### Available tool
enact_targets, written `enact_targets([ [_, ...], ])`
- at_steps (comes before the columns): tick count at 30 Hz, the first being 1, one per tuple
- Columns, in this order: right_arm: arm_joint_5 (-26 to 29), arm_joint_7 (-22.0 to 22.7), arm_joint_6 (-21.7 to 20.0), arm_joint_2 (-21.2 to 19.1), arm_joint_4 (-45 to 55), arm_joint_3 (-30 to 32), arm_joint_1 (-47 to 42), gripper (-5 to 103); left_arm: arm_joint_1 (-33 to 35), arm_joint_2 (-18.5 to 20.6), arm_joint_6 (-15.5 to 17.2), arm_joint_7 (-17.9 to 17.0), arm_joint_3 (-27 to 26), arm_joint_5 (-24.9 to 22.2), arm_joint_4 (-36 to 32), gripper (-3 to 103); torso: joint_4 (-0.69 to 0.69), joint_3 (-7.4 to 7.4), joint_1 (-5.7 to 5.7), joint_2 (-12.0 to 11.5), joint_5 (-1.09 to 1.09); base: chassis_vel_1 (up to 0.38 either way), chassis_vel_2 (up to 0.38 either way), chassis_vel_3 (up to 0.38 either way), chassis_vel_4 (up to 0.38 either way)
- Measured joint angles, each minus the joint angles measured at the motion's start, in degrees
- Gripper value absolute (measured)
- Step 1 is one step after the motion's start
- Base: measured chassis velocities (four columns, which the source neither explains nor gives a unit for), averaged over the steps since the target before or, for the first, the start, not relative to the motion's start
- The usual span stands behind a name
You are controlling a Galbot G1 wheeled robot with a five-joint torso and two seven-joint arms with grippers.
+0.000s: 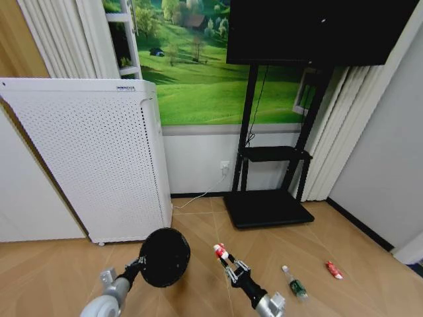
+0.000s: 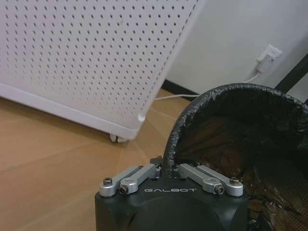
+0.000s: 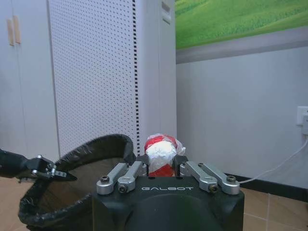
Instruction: Pick up the trash bin and place the garbage on the floor into it.
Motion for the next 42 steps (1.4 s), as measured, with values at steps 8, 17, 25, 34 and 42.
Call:
enact_targets([
  [8, 2.66, -4.36, 3.05, -1.26, 0.83, -2.10, 0.77, 25, -1.79, 0.45, 5.78, -11.90, 3.11, -10.53, -3.08, 3, 0.00, 0.00, 0.00, 0.00, 0.00, 0.000, 0.000, 0.000, 0.000],
  [17, 3.90, -8.81, 3.75, -2.31, 3.80, -7.48, 2.17, 25, -0.98, 2.64, 11.08, -17.61, 4.18, -11.18, -7.38, 3, 0.00, 0.00, 0.00, 0.00, -0.01, 0.000, 0.000, 0.000, 0.000],
  [25, 1.99, -10.12, 4.63, -1.69, -1.92, -11.99, 4.95, 25, 0.58, 5.43, 11.72, -13.58, 3.62, -3.79, -7.79, 3, 0.00, 0.00, 0.00, 0.00, 0.00, 0.000, 0.000, 0.000, 0.000],
  [34, -1.21, -9.19, 4.99, 1.22, -6.11, -14.96, 6.51, 25, 2.59, 6.50, 12.22, -11.21, 2.26, -2.62, -9.47, 3, 0.00, 0.00, 0.00, 0.00, 0.00, 0.000, 0.000, 0.000, 0.000],
  [42, -2.76, -5.54, 3.94, 4.64, -7.89, -16.85, 8.61, 39, 3.19, 6.01, 12.55, -10.38, 2.78, -1.96, -9.78, 3, 0.00, 0.00, 0.00, 0.00, 0.00, 0.000, 0.000, 0.000, 0.000],
])
